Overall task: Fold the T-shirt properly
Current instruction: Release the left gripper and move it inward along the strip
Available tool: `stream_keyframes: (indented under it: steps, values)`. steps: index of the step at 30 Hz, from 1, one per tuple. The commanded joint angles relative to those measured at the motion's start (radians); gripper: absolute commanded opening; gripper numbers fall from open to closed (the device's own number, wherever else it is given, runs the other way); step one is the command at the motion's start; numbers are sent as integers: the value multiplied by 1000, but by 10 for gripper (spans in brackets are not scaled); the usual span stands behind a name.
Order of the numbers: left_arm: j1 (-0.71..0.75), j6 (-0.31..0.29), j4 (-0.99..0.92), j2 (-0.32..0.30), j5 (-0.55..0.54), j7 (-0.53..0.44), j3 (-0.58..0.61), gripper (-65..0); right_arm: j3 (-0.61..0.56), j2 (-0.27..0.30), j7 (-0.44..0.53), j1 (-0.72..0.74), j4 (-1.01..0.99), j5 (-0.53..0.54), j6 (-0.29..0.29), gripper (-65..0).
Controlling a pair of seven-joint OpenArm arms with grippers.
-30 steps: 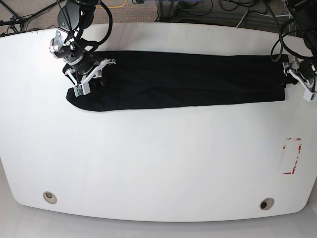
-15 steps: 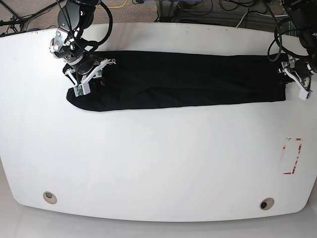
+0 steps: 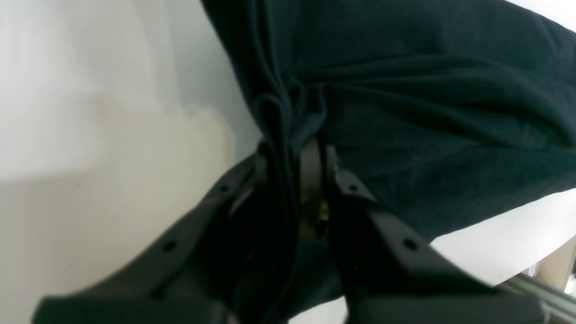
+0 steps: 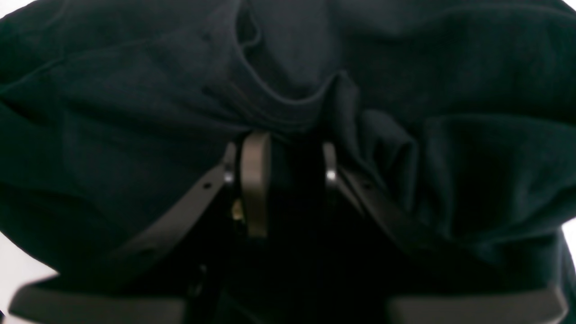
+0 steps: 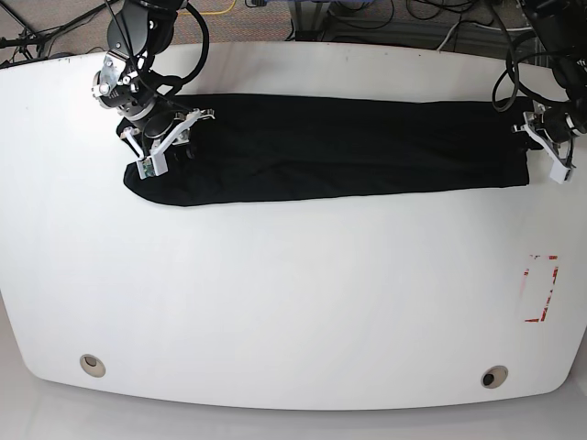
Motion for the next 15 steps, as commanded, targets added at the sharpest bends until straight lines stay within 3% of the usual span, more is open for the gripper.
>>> stream_keyframes:
  steps: [1,11,15]
  values:
    - [-7,-1,84,-24,-8,7,-4,-625,0,3,-18,3,7,-10,-2,-504]
    - [12,-1,471,36,-8,170,65,-622,0,3,-18,3,5,-10,-2,-504]
    - [12,-1,589,86,-8,222,118,-622,0,3,-18,4,5,-10,-2,-504]
